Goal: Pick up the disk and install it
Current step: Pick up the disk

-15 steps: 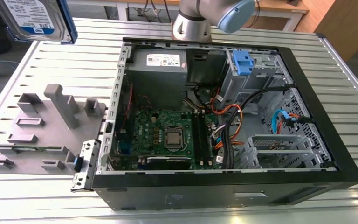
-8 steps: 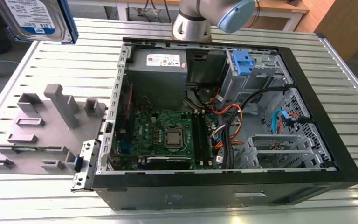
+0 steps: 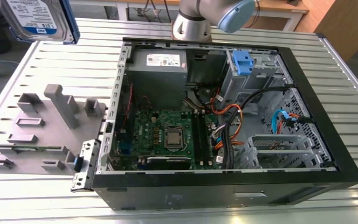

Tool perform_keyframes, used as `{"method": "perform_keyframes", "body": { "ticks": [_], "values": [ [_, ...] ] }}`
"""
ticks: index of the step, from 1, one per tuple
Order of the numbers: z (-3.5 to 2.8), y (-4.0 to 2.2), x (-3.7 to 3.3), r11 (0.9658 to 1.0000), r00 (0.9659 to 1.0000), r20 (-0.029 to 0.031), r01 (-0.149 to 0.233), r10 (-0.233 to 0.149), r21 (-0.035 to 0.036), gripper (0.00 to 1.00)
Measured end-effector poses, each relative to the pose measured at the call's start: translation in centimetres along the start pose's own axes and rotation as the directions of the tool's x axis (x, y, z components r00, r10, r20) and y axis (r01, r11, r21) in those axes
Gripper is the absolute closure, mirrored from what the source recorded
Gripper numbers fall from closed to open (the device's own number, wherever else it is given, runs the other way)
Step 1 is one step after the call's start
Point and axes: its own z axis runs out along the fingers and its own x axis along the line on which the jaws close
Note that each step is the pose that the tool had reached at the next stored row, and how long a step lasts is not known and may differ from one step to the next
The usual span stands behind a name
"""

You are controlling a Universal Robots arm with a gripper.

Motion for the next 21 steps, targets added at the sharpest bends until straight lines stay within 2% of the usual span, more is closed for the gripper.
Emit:
{"method": "perform_keyframes", "body": {
  "ticks": [21],
  "values": [
    [-0.02, -1.02, -0.05, 1.0, 1.0, 0.0001, 0.0, 0.0, 0.0, 0.65]
  ]
}}
